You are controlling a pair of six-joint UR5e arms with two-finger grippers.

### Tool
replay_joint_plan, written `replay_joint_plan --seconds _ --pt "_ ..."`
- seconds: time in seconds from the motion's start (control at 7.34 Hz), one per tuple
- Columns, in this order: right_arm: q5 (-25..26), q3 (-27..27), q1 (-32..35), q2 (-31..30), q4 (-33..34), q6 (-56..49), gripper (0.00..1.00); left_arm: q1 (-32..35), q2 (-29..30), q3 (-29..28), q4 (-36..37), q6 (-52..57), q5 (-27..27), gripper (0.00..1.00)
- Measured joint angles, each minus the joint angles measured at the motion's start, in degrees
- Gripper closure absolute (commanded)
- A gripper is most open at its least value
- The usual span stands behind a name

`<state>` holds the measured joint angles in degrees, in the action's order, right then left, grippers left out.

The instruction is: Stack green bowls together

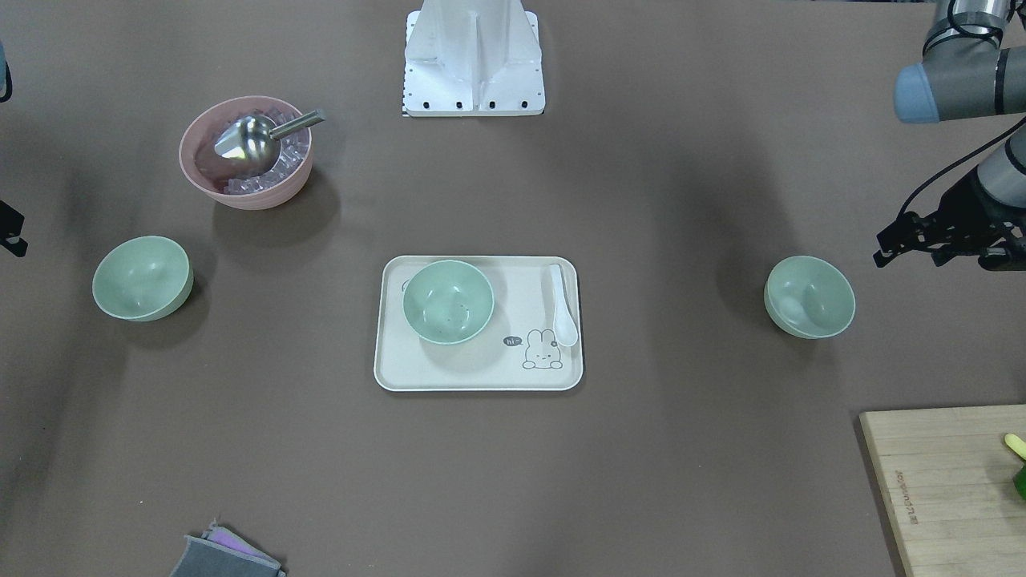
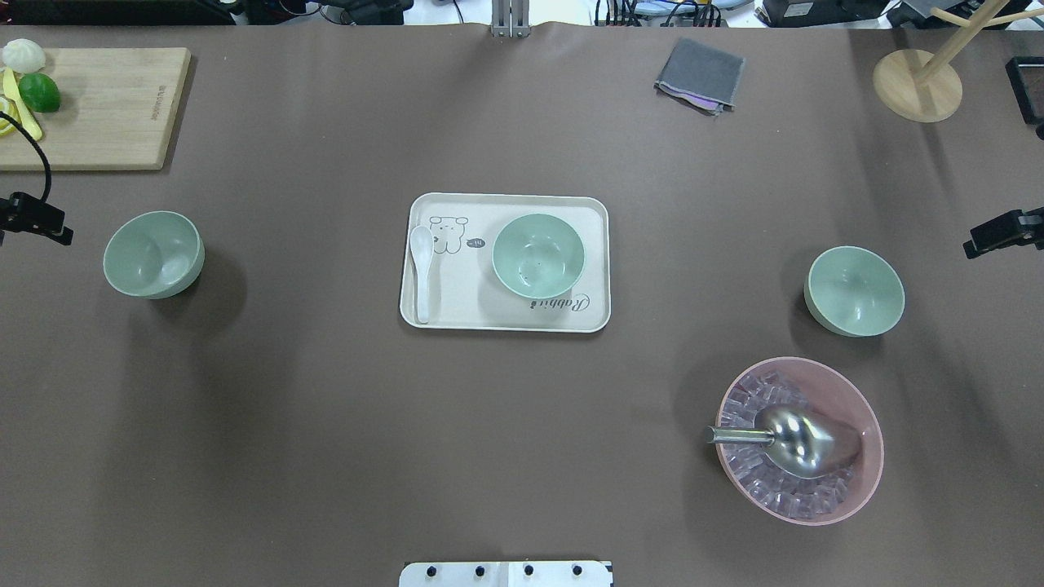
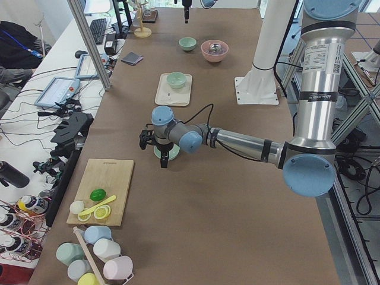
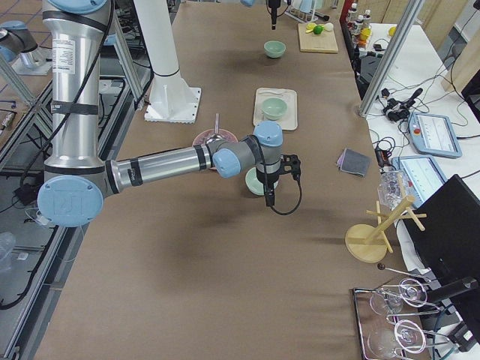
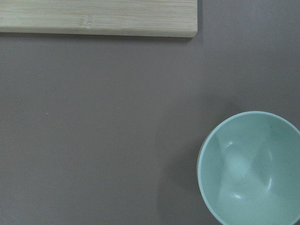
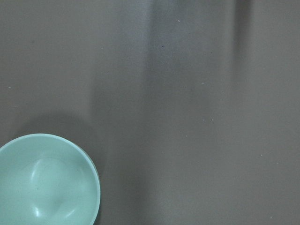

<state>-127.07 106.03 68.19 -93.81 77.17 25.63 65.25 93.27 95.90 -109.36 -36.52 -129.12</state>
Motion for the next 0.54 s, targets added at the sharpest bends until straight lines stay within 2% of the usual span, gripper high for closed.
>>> replay_joint_plan --seconds 0.41,0.54 --pt "0.1 -0.1 -0.2 0.0 -0.5 0.1 0.0 -3.8 3.9 -6.3 -3.6 -0.1 0.6 0.03" --pt "0.1 -0.1 -0.2 0.0 -0.5 0.1 0.0 -4.5 4.2 -8.7 -6.4 0.0 0.6 0.13"
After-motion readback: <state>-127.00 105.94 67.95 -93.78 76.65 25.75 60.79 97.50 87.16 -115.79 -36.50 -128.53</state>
